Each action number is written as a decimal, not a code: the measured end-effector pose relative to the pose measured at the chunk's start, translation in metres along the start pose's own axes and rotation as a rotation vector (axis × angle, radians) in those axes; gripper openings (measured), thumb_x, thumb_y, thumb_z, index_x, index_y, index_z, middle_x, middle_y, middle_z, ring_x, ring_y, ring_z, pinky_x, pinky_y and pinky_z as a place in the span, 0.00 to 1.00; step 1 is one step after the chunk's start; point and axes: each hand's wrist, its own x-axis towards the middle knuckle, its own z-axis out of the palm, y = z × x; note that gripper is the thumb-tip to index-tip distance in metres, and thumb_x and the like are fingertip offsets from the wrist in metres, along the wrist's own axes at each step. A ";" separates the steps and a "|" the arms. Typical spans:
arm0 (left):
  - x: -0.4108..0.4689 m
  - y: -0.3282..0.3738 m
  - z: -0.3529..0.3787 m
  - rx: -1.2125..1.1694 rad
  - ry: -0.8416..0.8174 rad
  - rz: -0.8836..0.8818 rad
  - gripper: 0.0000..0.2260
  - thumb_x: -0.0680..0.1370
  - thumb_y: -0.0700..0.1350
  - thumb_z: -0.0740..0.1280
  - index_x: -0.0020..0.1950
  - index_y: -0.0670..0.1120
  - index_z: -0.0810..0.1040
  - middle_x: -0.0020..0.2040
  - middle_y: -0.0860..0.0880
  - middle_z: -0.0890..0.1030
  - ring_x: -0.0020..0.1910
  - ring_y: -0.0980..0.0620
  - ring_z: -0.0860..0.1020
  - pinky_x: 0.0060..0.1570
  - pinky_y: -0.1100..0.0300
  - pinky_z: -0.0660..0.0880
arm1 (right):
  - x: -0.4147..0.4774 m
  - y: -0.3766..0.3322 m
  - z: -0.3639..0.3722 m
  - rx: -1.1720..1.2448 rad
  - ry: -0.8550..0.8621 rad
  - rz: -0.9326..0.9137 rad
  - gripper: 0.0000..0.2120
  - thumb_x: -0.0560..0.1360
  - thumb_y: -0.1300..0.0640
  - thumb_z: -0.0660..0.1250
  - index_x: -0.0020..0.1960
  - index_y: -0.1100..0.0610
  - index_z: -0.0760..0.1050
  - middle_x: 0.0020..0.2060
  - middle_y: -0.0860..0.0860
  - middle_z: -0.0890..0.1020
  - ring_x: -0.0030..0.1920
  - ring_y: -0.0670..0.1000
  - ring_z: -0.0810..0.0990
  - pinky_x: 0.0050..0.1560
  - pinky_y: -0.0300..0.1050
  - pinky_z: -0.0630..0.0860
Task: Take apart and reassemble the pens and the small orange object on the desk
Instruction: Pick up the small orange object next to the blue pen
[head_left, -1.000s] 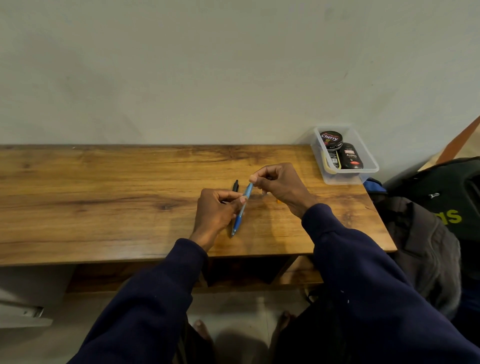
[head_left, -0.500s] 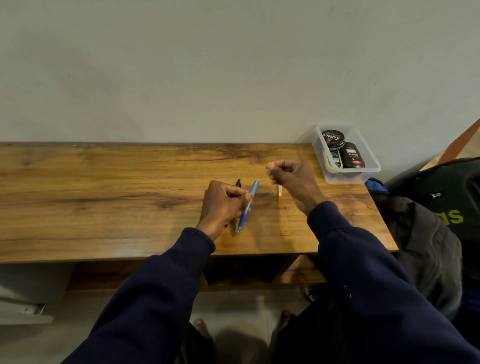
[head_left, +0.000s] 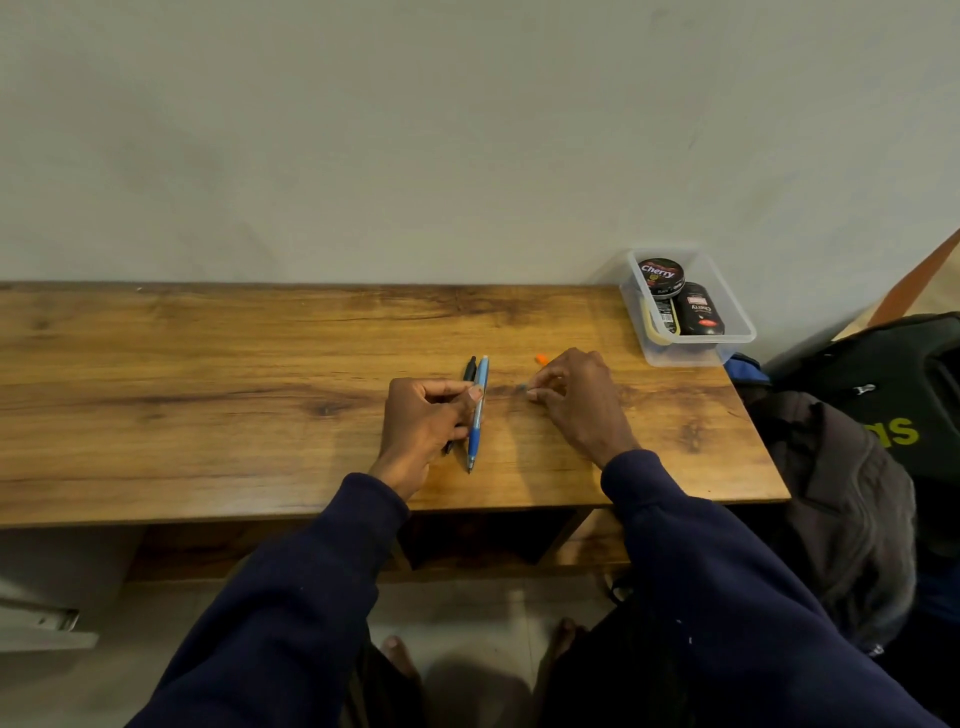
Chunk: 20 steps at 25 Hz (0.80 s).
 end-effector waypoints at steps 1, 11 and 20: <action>0.000 0.000 -0.001 -0.007 0.001 -0.005 0.05 0.77 0.39 0.75 0.52 0.44 0.86 0.45 0.45 0.88 0.43 0.50 0.88 0.44 0.56 0.86 | -0.001 0.000 0.002 -0.040 0.016 0.002 0.03 0.75 0.59 0.76 0.49 0.55 0.85 0.50 0.49 0.79 0.55 0.47 0.71 0.47 0.35 0.69; 0.003 -0.002 0.005 -0.034 -0.005 -0.002 0.06 0.76 0.39 0.75 0.53 0.44 0.86 0.44 0.44 0.88 0.44 0.49 0.88 0.45 0.55 0.86 | -0.001 0.004 0.009 0.001 0.096 0.104 0.07 0.73 0.52 0.78 0.51 0.50 0.86 0.51 0.48 0.75 0.59 0.54 0.67 0.61 0.51 0.71; 0.005 -0.002 0.009 -0.024 -0.003 -0.017 0.07 0.77 0.38 0.75 0.54 0.42 0.86 0.45 0.43 0.88 0.43 0.49 0.88 0.42 0.58 0.85 | 0.001 0.002 0.012 0.049 0.093 0.118 0.08 0.72 0.50 0.78 0.51 0.47 0.86 0.51 0.49 0.76 0.58 0.54 0.67 0.61 0.55 0.71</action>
